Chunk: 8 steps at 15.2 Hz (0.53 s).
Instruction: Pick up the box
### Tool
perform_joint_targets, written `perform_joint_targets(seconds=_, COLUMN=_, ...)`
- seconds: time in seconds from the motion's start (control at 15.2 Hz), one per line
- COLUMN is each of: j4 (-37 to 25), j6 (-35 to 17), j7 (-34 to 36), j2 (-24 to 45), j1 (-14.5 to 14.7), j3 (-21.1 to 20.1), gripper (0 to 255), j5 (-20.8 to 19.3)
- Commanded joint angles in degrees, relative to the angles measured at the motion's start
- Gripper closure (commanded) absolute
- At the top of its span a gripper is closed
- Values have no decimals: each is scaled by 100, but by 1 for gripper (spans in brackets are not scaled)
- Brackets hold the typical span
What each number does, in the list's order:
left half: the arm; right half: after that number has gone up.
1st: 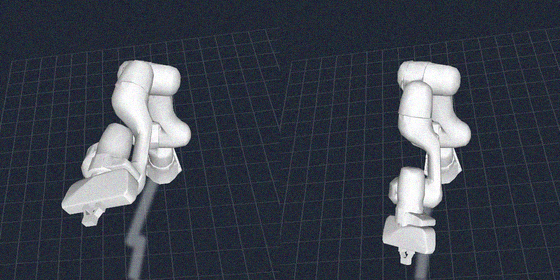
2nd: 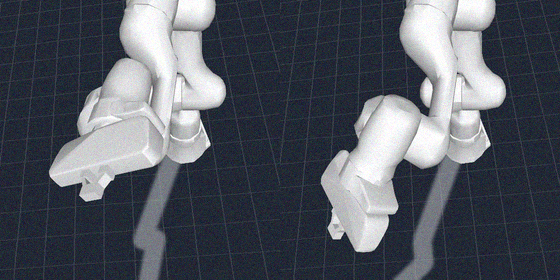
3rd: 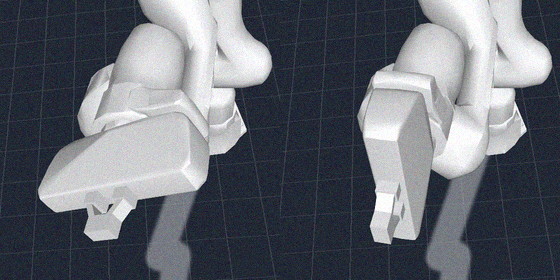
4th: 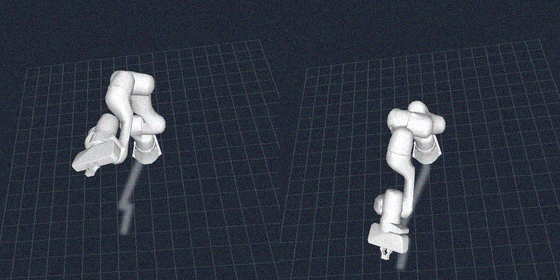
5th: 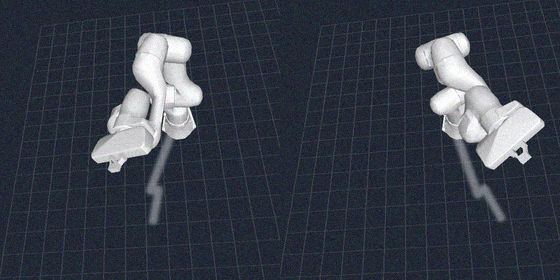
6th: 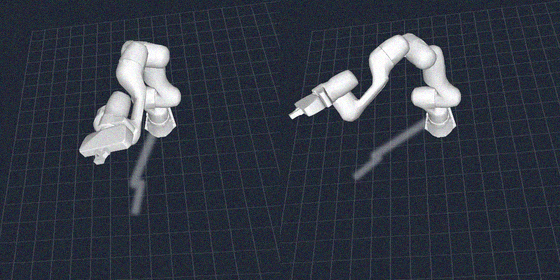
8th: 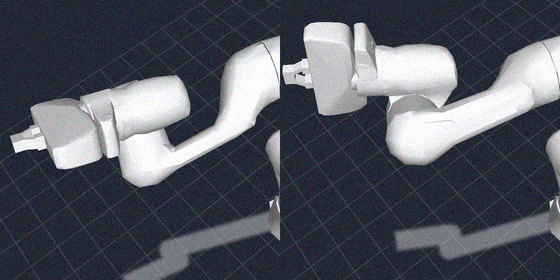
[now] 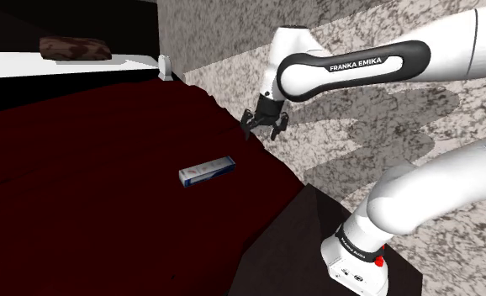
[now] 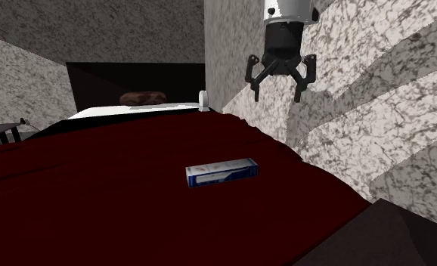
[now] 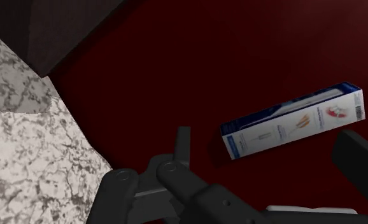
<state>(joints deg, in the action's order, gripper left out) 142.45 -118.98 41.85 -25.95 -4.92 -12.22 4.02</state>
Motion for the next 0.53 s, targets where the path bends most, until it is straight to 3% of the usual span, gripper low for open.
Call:
perform_joint_targets(seconds=0.0, j4=-35, j6=-327, j7=582, j2=374, j1=-83, j3=-196, gripper=0, j5=18)
perform_joint_targets(seconds=0.46, j4=-607, j6=-1305, j7=2631, j2=2037, j1=-386, j3=-706, gripper=0, j5=-355)
